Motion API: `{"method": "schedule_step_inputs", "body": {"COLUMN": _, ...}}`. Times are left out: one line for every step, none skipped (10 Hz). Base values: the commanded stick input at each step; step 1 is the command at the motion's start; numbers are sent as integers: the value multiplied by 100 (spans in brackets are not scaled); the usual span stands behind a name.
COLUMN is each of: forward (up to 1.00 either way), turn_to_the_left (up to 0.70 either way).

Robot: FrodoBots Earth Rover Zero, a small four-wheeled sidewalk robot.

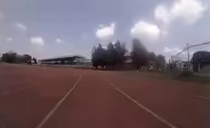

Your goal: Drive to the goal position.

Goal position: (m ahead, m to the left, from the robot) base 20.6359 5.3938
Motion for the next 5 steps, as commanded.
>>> {"method": "schedule_step_inputs", "body": {"forward": 70, "turn_to_the_left": 0}}
{"method": "schedule_step_inputs", "body": {"forward": 70, "turn_to_the_left": 0}}
{"method": "schedule_step_inputs", "body": {"forward": 70, "turn_to_the_left": 0}}
{"method": "schedule_step_inputs", "body": {"forward": 70, "turn_to_the_left": 0}}
{"method": "schedule_step_inputs", "body": {"forward": 70, "turn_to_the_left": 0}}
